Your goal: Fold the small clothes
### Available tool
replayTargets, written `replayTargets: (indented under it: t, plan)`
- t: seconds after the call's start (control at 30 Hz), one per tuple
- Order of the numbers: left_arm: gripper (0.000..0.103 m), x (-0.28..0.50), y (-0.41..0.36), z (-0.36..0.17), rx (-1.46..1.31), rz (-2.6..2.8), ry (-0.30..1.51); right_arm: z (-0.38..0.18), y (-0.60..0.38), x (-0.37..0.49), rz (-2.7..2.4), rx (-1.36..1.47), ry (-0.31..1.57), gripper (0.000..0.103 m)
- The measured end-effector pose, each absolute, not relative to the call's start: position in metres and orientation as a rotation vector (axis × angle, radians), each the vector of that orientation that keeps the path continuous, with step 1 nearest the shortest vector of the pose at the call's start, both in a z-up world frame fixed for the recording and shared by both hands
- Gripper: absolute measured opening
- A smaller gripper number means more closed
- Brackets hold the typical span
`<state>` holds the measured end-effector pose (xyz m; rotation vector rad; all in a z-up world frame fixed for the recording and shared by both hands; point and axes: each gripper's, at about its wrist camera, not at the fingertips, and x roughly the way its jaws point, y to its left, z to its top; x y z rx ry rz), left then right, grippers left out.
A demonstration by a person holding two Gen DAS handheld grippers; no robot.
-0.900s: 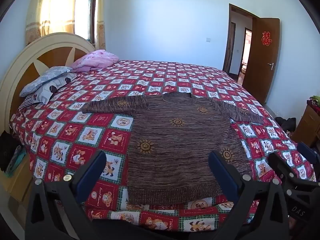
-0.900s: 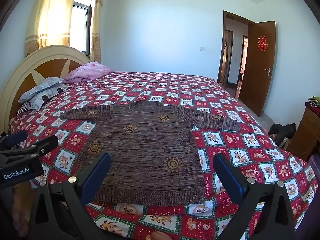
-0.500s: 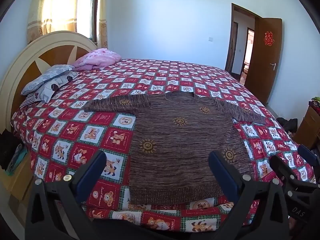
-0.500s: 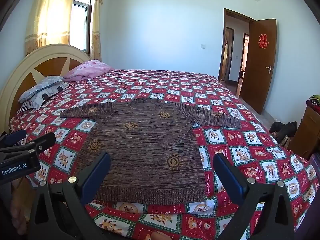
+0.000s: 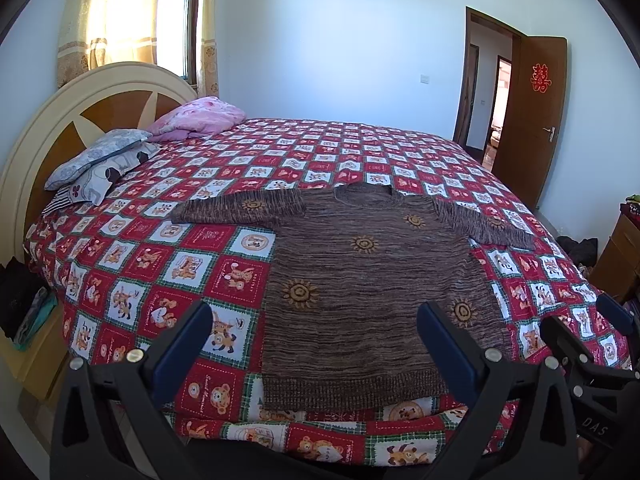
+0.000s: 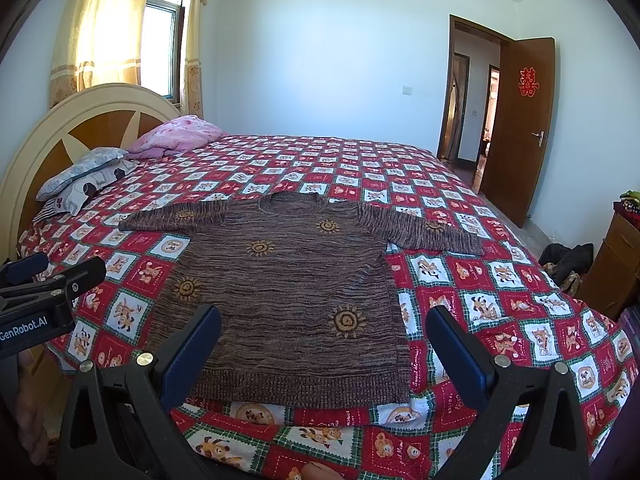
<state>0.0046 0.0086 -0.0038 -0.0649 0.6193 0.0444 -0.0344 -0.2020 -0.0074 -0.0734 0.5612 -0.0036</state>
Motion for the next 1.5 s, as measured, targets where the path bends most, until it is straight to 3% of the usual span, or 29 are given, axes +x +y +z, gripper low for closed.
replayTargets:
  t: [1.5]
  plan:
    - [0.103,0.0056,0.0136,-0.0085,-0.064,0.053,0.62,-0.0088,-0.2032,-0.0314,0.003,-0.066,0.59,0.102]
